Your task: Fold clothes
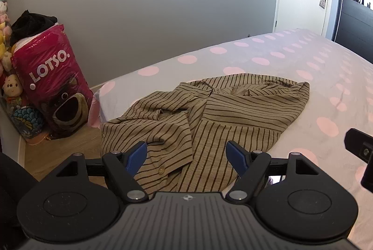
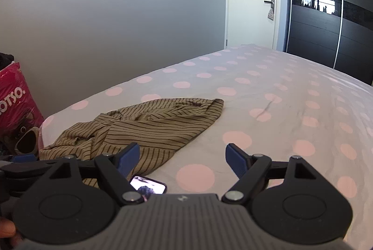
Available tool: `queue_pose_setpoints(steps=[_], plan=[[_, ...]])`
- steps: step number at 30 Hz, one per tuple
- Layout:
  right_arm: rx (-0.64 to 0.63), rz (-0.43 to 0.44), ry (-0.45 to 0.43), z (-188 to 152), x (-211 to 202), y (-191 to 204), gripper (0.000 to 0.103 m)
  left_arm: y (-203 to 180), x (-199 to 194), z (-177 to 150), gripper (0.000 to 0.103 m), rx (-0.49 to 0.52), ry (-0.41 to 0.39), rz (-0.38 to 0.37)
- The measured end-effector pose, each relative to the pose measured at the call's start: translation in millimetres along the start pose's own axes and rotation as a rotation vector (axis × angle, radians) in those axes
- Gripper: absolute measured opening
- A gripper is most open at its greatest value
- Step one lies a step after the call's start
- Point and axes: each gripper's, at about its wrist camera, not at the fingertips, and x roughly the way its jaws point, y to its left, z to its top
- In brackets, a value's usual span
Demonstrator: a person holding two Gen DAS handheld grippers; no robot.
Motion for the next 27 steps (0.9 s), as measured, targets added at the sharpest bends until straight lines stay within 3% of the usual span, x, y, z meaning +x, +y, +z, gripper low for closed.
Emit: queue_pose_setpoints(steps=[27], plan=[[0.014, -0.02, 0.01, -3.6, 2.6, -10.9, 0.083, -2.9, 1.5, -4.5, 0.074, -0.002, -0.006, 0.016]])
